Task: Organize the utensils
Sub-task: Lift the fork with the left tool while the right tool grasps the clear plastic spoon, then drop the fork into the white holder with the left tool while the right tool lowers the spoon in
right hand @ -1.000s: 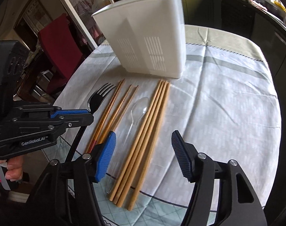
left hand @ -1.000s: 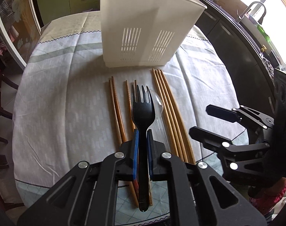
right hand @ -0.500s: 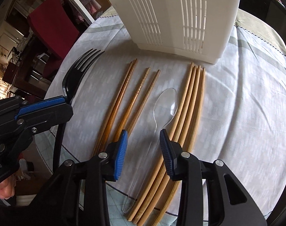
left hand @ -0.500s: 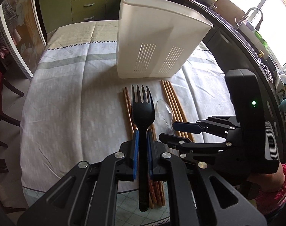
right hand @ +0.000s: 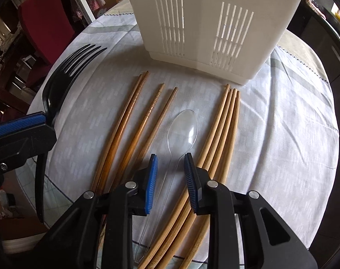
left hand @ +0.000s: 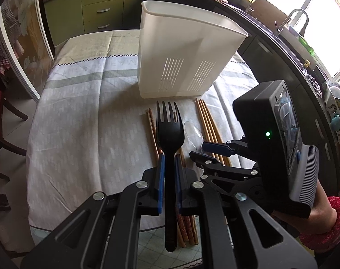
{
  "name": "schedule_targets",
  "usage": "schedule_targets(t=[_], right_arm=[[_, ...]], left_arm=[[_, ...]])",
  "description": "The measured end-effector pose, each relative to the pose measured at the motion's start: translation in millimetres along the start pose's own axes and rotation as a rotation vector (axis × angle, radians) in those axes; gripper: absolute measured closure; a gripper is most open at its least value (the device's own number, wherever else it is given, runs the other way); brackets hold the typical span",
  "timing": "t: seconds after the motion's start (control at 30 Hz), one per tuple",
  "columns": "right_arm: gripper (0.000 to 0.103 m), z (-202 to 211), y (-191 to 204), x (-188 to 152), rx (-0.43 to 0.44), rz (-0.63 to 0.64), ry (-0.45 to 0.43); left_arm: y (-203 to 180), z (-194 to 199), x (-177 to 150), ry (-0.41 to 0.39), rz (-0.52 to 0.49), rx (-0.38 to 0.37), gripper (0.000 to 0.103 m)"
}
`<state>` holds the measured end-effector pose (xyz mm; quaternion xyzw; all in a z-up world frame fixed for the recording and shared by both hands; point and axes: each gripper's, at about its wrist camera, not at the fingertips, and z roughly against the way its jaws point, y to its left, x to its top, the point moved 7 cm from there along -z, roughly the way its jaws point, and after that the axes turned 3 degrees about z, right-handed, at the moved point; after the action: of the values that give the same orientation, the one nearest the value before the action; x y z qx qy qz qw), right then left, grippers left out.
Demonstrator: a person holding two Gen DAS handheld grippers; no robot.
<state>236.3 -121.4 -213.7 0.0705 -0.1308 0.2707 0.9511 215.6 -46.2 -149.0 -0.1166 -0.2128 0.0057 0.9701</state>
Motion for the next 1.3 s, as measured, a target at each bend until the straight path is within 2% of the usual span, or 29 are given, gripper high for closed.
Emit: schedule_targets(t=[0.13, 0.3, 0.47, 0.6, 0.77, 0.93, 1.1, 1.23, 1.3], right_arm=[[0.092, 0, -4, 0, 0.0, -0.023, -0.029], [0.093, 14, -5, -3, 0.085, -0.072, -0.1], [0.093, 52, -3, -4, 0.152, -0.084, -0.23], [0.093, 86, -4, -3, 0.186, -0.093, -0.351], [0.093, 132, -8, 3, 0.206, -0.098, -0.493], [0.093, 175, -19, 6, 0.204, -0.098, -0.605], [0.093, 203, -32, -1, 0.208, -0.104, -0.642], [0.093, 210, -37, 2, 0.209, -0.109, -0.652], [0.093, 215, -40, -1, 0.207, -0.116, -0.66]], left_arm=[[0, 2, 2, -0.014, -0.005, 0.004, 0.095], [1, 8, 7, -0.035, -0.008, 0.006, 0.095], [0, 25, 19, -0.082, -0.008, -0.008, 0.095], [-6, 47, 36, -0.148, -0.015, -0.024, 0.094], [-24, 86, 73, -0.289, -0.046, -0.067, 0.094], [-37, 114, 126, -0.499, -0.081, -0.08, 0.094], [-34, 119, 173, -0.681, -0.065, -0.09, 0.094], [-29, 102, 196, -0.744, -0.062, -0.103, 0.094], [-27, 93, 200, -0.776, -0.065, -0.083, 0.094]])
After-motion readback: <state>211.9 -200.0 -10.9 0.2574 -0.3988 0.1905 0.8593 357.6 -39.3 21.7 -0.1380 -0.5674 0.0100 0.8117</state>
